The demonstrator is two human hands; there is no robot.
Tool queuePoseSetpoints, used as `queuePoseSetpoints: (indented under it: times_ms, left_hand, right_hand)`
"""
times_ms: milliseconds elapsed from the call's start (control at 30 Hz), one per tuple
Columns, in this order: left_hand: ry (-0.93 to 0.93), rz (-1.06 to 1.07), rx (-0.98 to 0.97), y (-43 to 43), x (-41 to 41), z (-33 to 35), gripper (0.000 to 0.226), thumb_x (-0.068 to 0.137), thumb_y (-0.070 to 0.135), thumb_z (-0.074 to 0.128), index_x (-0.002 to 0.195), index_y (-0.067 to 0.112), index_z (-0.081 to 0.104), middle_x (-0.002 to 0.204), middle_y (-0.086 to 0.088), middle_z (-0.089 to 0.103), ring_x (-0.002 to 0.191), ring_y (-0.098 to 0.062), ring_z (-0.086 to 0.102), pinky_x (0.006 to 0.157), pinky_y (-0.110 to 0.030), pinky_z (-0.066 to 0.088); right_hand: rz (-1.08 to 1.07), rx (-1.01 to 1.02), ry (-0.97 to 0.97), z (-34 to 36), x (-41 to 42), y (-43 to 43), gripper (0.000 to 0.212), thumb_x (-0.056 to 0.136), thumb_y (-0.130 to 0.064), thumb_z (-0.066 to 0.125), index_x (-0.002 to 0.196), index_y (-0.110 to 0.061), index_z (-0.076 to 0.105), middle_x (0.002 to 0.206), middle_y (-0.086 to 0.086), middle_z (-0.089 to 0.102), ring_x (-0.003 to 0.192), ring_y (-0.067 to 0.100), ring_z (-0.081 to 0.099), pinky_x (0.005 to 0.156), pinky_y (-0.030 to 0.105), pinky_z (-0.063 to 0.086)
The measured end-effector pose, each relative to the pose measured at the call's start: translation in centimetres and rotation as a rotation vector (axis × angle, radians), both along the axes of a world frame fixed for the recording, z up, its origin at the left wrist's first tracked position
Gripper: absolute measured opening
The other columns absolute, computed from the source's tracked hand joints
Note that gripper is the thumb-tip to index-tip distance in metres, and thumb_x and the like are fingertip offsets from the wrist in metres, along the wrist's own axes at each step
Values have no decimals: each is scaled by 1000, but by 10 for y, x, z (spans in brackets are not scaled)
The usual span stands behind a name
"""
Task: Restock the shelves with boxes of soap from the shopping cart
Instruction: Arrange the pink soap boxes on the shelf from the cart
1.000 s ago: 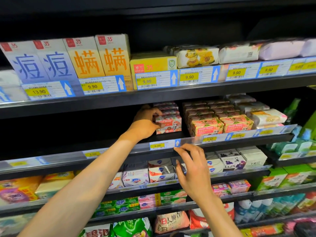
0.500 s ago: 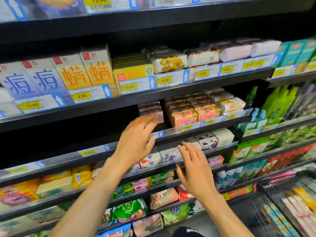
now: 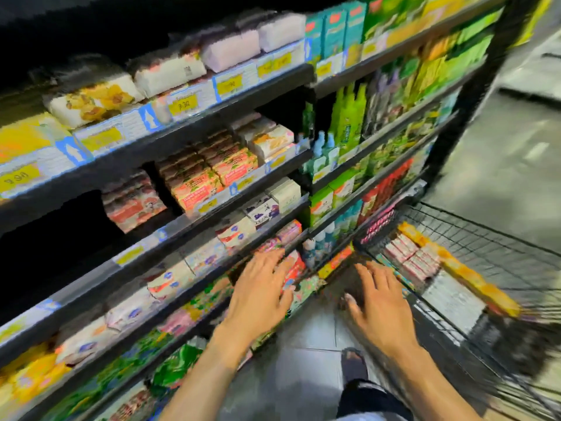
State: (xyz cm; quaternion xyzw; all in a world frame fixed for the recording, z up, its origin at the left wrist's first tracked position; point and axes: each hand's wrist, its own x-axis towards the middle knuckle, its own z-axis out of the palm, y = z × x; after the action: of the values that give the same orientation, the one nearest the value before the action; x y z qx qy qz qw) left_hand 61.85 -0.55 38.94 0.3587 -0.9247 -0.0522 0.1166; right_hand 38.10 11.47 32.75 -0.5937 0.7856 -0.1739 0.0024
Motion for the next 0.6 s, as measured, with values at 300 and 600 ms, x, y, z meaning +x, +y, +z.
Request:
queuePoseSetpoints:
  times_ms: [300, 600]
  left_hand:
    - [-66, -208, 158, -32, -201, -52, 57, 90, 46, 47, 140, 21, 51, 135, -4, 57, 123, -26, 54, 106, -41, 46]
    - [-257, -389, 367, -72, -357, -137, 58, 90, 49, 47, 139, 18, 51, 138, -7, 55, 125, -31, 53, 107, -44, 44]
  right_hand:
    - [-243, 140, -120, -41, -154, 16, 65, 89, -45, 63, 142, -8, 52, 137, 15, 53, 127, 39, 49, 107, 49, 46]
    - [-386, 288, -297, -104, -275, 14, 64, 90, -43, 57, 143, -8, 53, 136, 17, 57, 126, 37, 53, 104, 49, 50]
